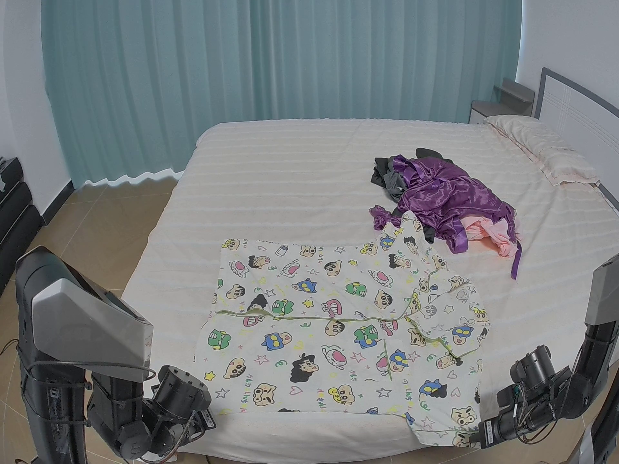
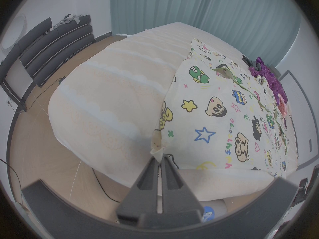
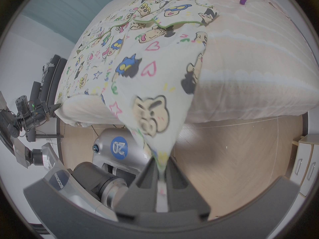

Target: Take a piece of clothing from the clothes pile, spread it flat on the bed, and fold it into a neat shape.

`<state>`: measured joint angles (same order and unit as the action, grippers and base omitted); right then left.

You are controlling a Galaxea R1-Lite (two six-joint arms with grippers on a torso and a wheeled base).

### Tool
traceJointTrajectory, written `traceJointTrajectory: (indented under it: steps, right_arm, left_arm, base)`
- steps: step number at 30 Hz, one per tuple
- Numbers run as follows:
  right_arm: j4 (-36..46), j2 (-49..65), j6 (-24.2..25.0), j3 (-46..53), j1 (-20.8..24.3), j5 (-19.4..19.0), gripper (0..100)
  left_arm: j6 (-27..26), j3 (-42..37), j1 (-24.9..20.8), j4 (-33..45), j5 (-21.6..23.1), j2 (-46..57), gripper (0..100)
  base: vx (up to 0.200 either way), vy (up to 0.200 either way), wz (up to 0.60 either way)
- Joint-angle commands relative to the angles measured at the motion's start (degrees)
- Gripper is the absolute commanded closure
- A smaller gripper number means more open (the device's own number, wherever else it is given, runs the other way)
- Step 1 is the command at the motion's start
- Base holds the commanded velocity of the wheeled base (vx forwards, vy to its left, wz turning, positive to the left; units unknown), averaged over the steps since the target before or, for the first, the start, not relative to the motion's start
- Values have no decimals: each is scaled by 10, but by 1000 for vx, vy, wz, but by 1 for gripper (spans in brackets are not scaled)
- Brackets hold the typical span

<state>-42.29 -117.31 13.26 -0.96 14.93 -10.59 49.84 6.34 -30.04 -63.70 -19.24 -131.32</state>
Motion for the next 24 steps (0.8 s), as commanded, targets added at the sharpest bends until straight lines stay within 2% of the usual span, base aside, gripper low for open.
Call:
traceJointTrajectory:
  steps: [1, 7, 8, 14, 21, 24]
  right_arm:
    - [2, -2, -3, 10, 0, 0, 0]
    - [2, 3, 0, 10, -1, -2, 0]
    - [3, 4, 1, 10, -2, -2, 0]
    - [3, 42, 4, 10, -16, -3, 0]
    - [10, 135, 4, 10, -39, -6, 0]
    - [9, 176, 4, 4, -56, -7, 0]
  left_arm:
    - [1, -10, -2, 1, 2, -2, 100]
    - [2, -19, -8, 0, 3, -1, 100]
    - [3, -19, -9, -1, 3, -2, 0]
    - [1, -42, -2, -7, 1, 15, 0]
    - [-1, -62, 41, -19, 1, 106, 0]
    - [-26, -55, 60, -24, 4, 157, 0]
  base:
    - [0, 0, 0]
    - [0, 0, 0]
    - [0, 0, 0]
    - [0, 0, 0]
    - [0, 0, 0]
    - [0, 0, 0]
